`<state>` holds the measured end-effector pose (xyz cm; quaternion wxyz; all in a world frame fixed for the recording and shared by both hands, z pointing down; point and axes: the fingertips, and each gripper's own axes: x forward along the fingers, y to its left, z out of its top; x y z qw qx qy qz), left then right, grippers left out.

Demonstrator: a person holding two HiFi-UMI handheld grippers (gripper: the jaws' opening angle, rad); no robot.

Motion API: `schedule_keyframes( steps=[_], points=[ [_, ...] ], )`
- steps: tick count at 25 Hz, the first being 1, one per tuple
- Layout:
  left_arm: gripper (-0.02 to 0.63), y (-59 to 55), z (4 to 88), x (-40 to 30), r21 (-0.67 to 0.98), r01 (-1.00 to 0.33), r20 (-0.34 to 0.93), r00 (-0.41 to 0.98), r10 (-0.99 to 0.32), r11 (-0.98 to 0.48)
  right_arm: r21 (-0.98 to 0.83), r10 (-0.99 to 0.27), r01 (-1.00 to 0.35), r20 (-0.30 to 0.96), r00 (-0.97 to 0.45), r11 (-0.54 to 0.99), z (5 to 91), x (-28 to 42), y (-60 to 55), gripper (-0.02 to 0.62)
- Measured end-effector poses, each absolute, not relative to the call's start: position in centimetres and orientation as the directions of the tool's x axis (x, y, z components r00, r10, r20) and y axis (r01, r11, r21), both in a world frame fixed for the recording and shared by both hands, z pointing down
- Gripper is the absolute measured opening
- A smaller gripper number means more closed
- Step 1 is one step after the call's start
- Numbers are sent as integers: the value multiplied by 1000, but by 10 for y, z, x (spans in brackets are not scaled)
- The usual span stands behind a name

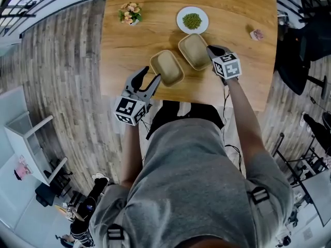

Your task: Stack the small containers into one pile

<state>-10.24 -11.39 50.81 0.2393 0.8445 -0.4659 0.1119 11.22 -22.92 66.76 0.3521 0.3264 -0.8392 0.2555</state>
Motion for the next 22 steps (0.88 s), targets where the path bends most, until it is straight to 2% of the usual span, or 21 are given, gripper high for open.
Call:
schedule_keyframes(
  steps=[11, 22],
  points=[
    [221, -104, 497, -98, 296, -826, 381, 563, -734, -480, -323, -385, -791, 738, -555, 520, 645, 127, -207, 20],
    [221, -87, 491, -116, 287, -828, 363, 559, -746, -481, -366, -392, -795, 722, -570, 483, 630, 106, -183, 20]
  ],
)
